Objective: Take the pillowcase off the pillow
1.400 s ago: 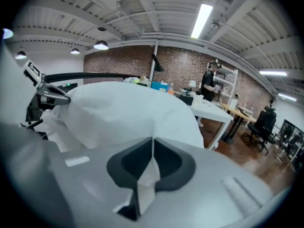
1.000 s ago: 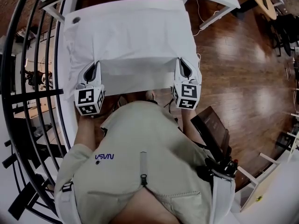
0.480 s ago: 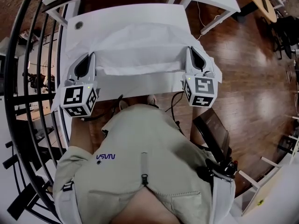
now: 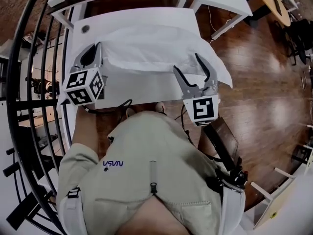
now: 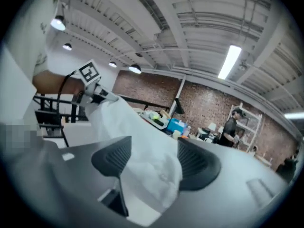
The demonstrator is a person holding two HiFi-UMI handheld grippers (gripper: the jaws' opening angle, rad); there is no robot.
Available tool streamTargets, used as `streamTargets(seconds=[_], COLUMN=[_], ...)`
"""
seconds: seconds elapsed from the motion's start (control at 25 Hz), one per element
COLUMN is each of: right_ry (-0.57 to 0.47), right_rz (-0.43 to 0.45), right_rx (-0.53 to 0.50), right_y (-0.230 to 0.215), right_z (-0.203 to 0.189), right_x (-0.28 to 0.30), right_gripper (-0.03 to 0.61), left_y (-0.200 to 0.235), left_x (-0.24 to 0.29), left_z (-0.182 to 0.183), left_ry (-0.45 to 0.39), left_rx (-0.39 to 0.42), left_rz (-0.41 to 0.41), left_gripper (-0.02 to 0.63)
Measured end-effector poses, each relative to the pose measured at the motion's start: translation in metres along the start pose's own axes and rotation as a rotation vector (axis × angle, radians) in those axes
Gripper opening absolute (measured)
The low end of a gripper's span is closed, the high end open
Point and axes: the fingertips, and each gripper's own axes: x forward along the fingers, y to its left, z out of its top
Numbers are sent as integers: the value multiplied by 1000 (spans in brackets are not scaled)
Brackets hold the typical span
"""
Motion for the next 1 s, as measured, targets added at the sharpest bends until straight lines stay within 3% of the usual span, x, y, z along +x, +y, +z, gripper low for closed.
streamTargets(seconds=[0.2, 0.24, 0.28, 0.36, 0.4, 0.52, 0.64, 0.76, 0.88, 1.0], right_ry=[212, 233, 237, 217, 206, 195, 196, 183, 152, 135], right_rz=[20, -3, -21, -30, -26, -2, 24, 40, 54, 63], right_rx=[-340, -399, -418, -364, -326, -253, -187, -112, -69, -62], right_y=[51, 51, 49, 42, 38, 30, 24, 19, 17, 13], right_z=[-52, -58, -59, -49, -44, -34, -28, -16, -3, 6], right_x=[27, 34, 38, 41, 42, 45, 46, 46, 48, 51], right_gripper=[331, 305, 228, 92, 61, 35, 29, 26, 26, 26], left_y=[5, 5, 4, 3, 4, 6, -2, -36, -68, -64], left_x=[2, 2, 1, -1, -3, -19, -55, -87, -93, -70], left_z=[-3, -4, -5, -5, -4, 4, 24, 30, -2, -55], left_ry=[-1, -3, -5, -11, -14, -60, -190, -255, -193, -68], left_rx=[-21, -24, -24, 0, 27, 128, 192, 192, 176, 85], left_rz=[-8, -10, -11, -2, 9, 58, 81, -37, -155, -128], left_gripper=[14, 14, 15, 17, 20, 63, 79, 94, 99, 201])
